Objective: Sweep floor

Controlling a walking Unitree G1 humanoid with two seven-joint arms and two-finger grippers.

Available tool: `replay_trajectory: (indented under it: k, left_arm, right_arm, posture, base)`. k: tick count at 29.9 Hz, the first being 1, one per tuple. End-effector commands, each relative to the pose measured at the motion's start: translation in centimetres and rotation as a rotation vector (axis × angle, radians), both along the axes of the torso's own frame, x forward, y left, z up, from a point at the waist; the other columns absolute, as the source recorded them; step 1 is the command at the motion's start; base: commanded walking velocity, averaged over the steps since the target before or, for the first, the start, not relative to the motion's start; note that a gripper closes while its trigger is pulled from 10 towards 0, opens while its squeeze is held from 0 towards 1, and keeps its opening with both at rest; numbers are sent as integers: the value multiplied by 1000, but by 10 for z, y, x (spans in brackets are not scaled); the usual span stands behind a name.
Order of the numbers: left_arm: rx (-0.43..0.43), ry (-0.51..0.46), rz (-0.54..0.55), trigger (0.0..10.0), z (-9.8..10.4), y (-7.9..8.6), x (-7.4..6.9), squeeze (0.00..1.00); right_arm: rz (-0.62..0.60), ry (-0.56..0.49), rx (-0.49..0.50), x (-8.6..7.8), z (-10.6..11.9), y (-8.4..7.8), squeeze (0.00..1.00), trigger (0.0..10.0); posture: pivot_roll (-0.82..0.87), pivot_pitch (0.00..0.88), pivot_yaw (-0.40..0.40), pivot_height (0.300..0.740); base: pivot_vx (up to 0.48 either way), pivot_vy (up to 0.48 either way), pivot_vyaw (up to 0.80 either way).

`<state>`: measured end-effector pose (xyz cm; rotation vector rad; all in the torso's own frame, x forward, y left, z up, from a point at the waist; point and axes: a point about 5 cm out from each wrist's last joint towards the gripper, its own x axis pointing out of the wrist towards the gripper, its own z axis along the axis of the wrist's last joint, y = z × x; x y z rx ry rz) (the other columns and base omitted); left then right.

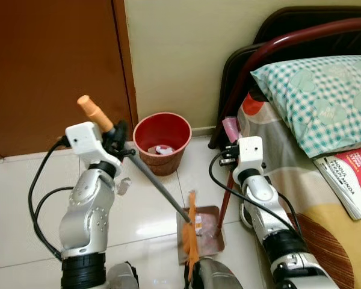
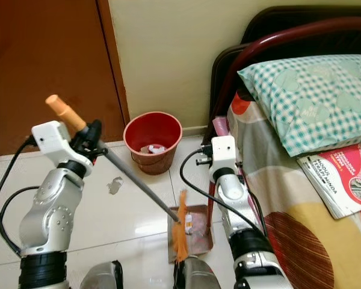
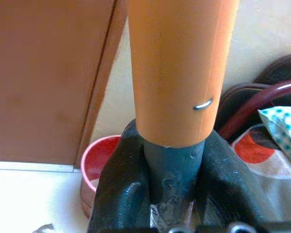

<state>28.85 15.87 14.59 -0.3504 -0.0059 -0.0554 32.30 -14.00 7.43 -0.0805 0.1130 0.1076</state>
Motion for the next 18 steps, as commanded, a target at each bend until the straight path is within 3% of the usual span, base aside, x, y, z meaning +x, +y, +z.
replay_trajectory:
  k: [1,5,12,18]
  left_arm:
    - [43,-59,55,10000,9,17,-6,0]
    - [112,-33,77,10000,1,33,-14,0]
    - [195,-28,39,10000,-4,34,-21,0]
    - [341,-14,14,10000,-14,36,-26,0]
  right_arm:
    - [-16,21,13,-5,-5,-6,0,10000]
    - [-47,-12,12,-11,1,-19,0,10000]
    - [-93,-27,27,-21,1,-37,0,10000]
    - [-91,-58,78,-22,9,-35,0,10000]
  posture:
    - [53,108,-67,740]
    - [50,107,-59,740]
    - [44,114,-58,740]
    - [43,105,-49,740]
  base:
    - [0,0,0]
    - [0,0,0]
    - [0,0,0]
    - [0,0,0]
